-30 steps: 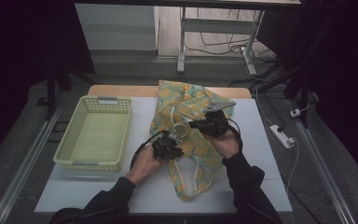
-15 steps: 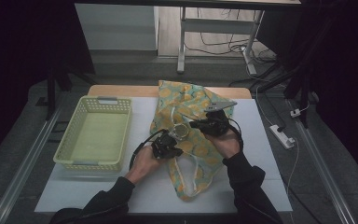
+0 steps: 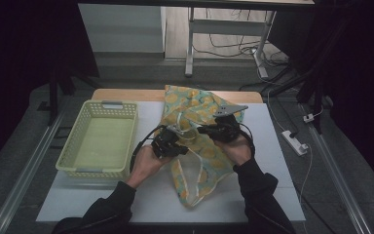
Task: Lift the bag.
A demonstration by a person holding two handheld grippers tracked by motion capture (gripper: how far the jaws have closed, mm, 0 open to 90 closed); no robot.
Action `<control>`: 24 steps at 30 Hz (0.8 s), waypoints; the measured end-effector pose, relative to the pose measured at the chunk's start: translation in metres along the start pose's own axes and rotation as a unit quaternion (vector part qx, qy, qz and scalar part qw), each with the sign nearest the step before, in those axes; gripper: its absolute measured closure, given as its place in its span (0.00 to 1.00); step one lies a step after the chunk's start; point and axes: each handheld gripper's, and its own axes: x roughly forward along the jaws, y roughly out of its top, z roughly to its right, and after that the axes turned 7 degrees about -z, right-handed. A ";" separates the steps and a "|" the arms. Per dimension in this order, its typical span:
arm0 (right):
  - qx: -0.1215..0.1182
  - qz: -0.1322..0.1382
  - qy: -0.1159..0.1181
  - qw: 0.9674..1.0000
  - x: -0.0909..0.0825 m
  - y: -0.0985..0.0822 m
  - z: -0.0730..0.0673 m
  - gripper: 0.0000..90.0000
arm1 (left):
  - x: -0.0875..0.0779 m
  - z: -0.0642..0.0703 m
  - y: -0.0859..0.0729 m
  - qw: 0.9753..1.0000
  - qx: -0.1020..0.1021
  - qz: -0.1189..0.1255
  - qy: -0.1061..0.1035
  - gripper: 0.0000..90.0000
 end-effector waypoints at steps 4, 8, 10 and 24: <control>0.001 0.003 0.003 1.000 -0.001 0.001 0.000 1.00 | -0.009 -0.002 0.000 1.000 -0.008 0.015 -0.007 0.99; 0.004 0.009 0.005 1.000 -0.003 0.003 -0.002 1.00 | -0.016 -0.003 0.001 1.000 -0.010 0.024 -0.015 0.99; 0.003 0.010 0.006 1.000 -0.004 0.003 -0.002 1.00 | -0.019 -0.003 0.001 0.999 -0.010 0.027 -0.017 0.99; -0.005 0.010 0.016 1.000 -0.007 0.010 -0.009 1.00 | -0.044 -0.004 0.004 0.999 -0.012 0.044 -0.022 0.99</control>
